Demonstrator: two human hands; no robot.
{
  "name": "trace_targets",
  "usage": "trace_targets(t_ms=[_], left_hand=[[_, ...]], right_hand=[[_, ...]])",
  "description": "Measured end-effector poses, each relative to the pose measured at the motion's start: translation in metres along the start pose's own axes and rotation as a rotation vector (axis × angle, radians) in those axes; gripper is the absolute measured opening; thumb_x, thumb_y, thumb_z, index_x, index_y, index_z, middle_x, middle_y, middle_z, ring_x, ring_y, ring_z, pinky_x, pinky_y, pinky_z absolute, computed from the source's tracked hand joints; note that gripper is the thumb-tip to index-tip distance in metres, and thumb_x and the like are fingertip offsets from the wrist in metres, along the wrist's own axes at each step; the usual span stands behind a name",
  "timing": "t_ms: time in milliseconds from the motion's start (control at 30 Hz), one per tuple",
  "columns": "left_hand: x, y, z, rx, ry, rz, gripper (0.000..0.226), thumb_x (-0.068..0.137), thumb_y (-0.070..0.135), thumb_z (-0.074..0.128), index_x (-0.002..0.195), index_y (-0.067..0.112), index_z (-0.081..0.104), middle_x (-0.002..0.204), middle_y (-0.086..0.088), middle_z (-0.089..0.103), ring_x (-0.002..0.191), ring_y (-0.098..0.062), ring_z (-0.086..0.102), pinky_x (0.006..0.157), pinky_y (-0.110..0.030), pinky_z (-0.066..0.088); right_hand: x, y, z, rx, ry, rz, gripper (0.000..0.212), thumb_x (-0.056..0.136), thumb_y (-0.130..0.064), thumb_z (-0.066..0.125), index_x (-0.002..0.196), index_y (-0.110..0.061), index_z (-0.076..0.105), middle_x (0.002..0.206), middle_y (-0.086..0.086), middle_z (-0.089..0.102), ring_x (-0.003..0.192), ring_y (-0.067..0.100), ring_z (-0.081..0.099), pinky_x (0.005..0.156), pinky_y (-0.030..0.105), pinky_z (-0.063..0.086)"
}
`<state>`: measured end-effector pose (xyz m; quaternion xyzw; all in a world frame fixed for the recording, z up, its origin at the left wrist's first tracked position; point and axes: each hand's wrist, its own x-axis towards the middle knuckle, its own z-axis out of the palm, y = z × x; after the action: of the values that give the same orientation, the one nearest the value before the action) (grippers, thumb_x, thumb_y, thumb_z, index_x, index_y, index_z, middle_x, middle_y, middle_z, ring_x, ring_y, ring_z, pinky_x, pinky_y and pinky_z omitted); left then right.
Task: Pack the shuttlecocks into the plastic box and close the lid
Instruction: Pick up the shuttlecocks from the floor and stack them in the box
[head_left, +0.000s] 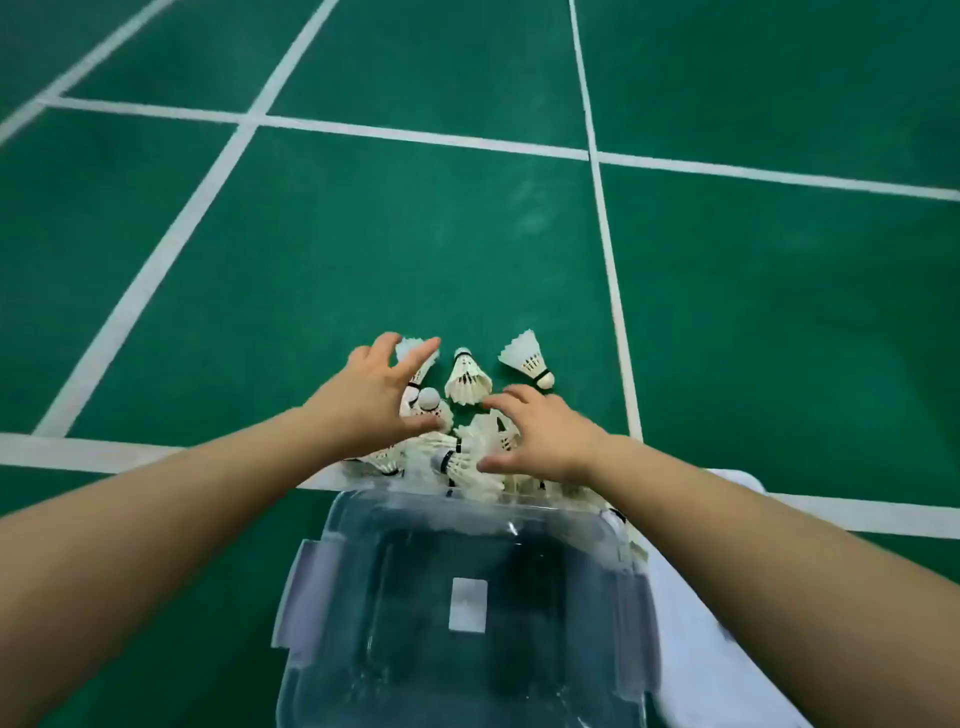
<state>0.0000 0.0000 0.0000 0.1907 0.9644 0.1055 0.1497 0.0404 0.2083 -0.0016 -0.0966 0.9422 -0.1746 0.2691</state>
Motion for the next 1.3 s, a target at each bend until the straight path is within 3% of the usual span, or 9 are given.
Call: trace_targets(t_ms=[133, 267, 367, 467, 567, 667, 1033, 1200, 1300], left_hand=[[0.003, -0.009, 0.031, -0.046, -0.226, -0.084, 0.098, 0.064, 0.074, 0.056, 0.141, 0.043, 0.005, 0.153, -0.011, 0.004, 0.138, -0.035, 0.015, 0.11, -0.049, 0.025], [0.011, -0.017, 0.052, -0.102, -0.314, -0.074, 0.102, 0.061, 0.064, 0.069, 0.14, 0.047, 0.007, 0.154, -0.012, -0.001, 0.136, -0.041, 0.021, 0.111, -0.05, 0.026], [0.015, -0.017, 0.059, -0.039, -0.346, -0.051, 0.094, 0.066, 0.055, 0.071, 0.14, 0.043, 0.015, 0.152, -0.012, 0.008, 0.132, -0.041, 0.025, 0.109, -0.049, 0.027], [0.016, -0.012, 0.061, 0.034, -0.329, 0.004, 0.069, 0.07, 0.053, 0.066, 0.13, 0.037, 0.037, 0.141, -0.009, 0.027, 0.122, -0.035, 0.032, 0.105, -0.046, 0.032], [0.015, -0.011, 0.063, 0.067, -0.371, 0.042, 0.057, 0.072, 0.054, 0.063, 0.122, 0.034, 0.046, 0.136, -0.007, 0.03, 0.119, -0.032, 0.03, 0.104, -0.044, 0.032], [0.013, -0.013, 0.063, 0.121, -0.428, 0.065, 0.058, 0.071, 0.057, 0.063, 0.122, 0.035, 0.046, 0.141, -0.009, 0.024, 0.122, -0.035, 0.028, 0.105, -0.046, 0.03], [0.01, -0.018, 0.061, 0.109, -0.348, 0.01, 0.046, 0.073, 0.052, 0.062, 0.109, 0.024, 0.056, 0.115, -0.01, 0.046, 0.104, -0.024, 0.037, 0.089, -0.036, 0.039], [0.004, -0.017, 0.044, 0.048, -0.243, 0.067, 0.045, 0.072, 0.048, 0.064, 0.107, 0.021, 0.056, 0.104, -0.002, 0.043, 0.095, -0.016, 0.034, 0.087, -0.031, 0.038], [0.003, -0.013, 0.031, 0.019, -0.193, 0.096, 0.044, 0.072, 0.045, 0.066, 0.104, 0.016, 0.056, 0.096, 0.003, 0.043, 0.094, -0.017, 0.04, 0.081, -0.029, 0.039]], right_hand=[[0.014, 0.003, 0.018, -0.015, -0.152, -0.01, 0.081, 0.076, -0.051, 0.066, 0.143, -0.035, 0.024, 0.151, 0.004, 0.024, 0.133, 0.029, 0.033, 0.11, 0.042, 0.031], [0.028, -0.004, 0.025, -0.06, -0.143, -0.004, 0.083, 0.075, -0.05, 0.067, 0.143, -0.035, 0.023, 0.148, 0.004, 0.029, 0.13, 0.03, 0.034, 0.108, 0.044, 0.033], [0.036, -0.011, 0.032, -0.11, -0.179, 0.062, 0.09, 0.073, -0.055, 0.067, 0.145, -0.035, 0.018, 0.148, 0.005, 0.029, 0.13, 0.032, 0.033, 0.107, 0.046, 0.034], [0.043, -0.016, 0.039, -0.146, -0.214, 0.141, 0.091, 0.069, -0.057, 0.068, 0.144, -0.035, 0.021, 0.146, 0.004, 0.029, 0.129, 0.033, 0.031, 0.104, 0.051, 0.036], [0.044, -0.022, 0.041, -0.195, -0.238, 0.19, 0.07, 0.071, -0.051, 0.066, 0.132, -0.026, 0.042, 0.138, 0.004, 0.034, 0.126, 0.03, 0.03, 0.098, 0.05, 0.04], [0.04, -0.027, 0.04, -0.236, -0.203, 0.183, 0.055, 0.075, -0.047, 0.063, 0.121, -0.02, 0.051, 0.127, 0.005, 0.039, 0.122, 0.027, 0.033, 0.093, 0.048, 0.043], [0.024, -0.011, 0.014, -0.19, -0.059, 0.058, 0.035, 0.073, -0.036, 0.063, 0.101, -0.019, 0.051, 0.106, 0.002, 0.046, 0.11, 0.026, 0.042, 0.082, 0.037, 0.045], [0.013, -0.004, -0.009, -0.168, -0.028, 0.044, 0.052, 0.074, -0.036, 0.063, 0.121, -0.017, 0.051, 0.121, 0.007, 0.047, 0.114, 0.027, 0.043, 0.094, 0.04, 0.046], [0.005, -0.003, -0.018, -0.138, 0.009, 0.051, 0.056, 0.076, -0.037, 0.062, 0.126, -0.016, 0.048, 0.126, 0.008, 0.045, 0.115, 0.026, 0.044, 0.093, 0.038, 0.044]])
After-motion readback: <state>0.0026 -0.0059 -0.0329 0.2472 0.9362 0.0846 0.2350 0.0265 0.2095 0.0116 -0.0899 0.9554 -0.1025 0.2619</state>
